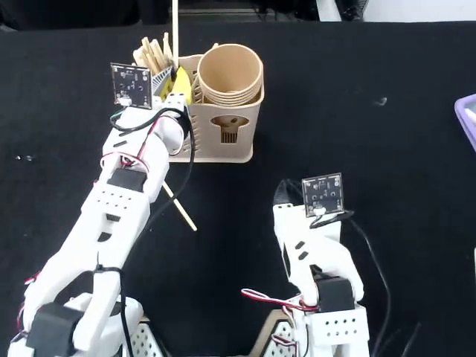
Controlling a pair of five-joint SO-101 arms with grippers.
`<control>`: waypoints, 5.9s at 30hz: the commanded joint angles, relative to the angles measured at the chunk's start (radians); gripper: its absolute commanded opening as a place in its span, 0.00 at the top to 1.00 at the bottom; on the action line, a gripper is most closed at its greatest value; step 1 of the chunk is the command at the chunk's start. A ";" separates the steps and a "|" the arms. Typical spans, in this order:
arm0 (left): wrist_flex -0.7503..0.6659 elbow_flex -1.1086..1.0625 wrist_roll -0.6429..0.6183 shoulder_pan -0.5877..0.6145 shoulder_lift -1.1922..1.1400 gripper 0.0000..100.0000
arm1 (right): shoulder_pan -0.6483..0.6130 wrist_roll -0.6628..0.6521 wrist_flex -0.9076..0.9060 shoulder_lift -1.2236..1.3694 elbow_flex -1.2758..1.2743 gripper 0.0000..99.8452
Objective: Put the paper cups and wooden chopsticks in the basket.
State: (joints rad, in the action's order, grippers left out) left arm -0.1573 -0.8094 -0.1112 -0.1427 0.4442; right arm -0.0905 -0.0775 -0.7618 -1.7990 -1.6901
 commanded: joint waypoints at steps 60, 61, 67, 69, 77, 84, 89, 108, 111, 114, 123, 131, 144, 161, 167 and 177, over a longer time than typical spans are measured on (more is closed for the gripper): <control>0.827 -0.532 0.020 0.677 0.891 0.90 | -0.106 -0.068 -0.178 -0.070 0.308 0.90; 0.801 -0.559 0.020 0.679 0.884 0.90 | -0.138 -0.080 -0.190 -0.068 0.337 0.90; 0.687 -0.670 0.018 0.685 0.865 0.90 | -0.402 -0.089 -0.201 -0.012 0.384 0.90; 0.684 -0.674 0.017 0.685 0.865 0.90 | -0.502 -0.087 -0.164 0.076 0.346 0.90; 0.600 -0.733 -0.037 0.685 0.865 0.90 | -0.680 -0.087 0.221 0.608 0.308 0.90; 0.589 -0.740 -0.034 0.685 0.865 0.90 | -0.698 -0.080 0.362 1.178 0.555 0.90; 0.591 -0.740 -0.031 0.685 0.865 0.90 | -0.704 -0.046 0.358 1.535 0.786 0.90; 0.592 -0.740 -0.032 0.687 0.865 0.90 | -0.664 -0.055 0.002 1.945 1.178 0.90; 0.592 -0.740 -0.032 0.687 0.865 0.90 | -0.655 -0.064 -0.029 1.951 1.182 0.89; 0.592 -0.740 -0.031 0.687 0.865 0.90 | -0.661 -0.101 -0.040 1.949 1.182 0.88; 0.592 -0.740 -0.031 0.687 0.865 0.90 | -0.681 -0.126 -0.031 1.685 1.073 0.84; 0.592 -0.739 -0.034 0.687 0.865 0.90 | -0.606 -0.241 0.143 1.790 1.000 0.84; 0.592 -0.740 -0.032 0.687 0.865 0.90 | -0.577 -0.244 -0.103 1.888 1.175 0.99; 0.592 -0.739 -0.037 0.687 0.865 0.90 | -0.258 -0.700 -0.311 1.127 0.532 0.89; 0.592 -0.737 -0.037 0.687 0.865 0.90 | -0.304 -0.681 -0.282 1.125 0.552 0.81; 0.592 -0.739 -0.034 0.687 0.865 0.90 | -0.601 -0.388 -0.012 1.254 0.621 0.82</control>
State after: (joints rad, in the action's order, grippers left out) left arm 0.4534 -1.5566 -0.1389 0.5355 1.3126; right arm -0.6613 -0.5117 -0.8523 -0.6038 -1.1531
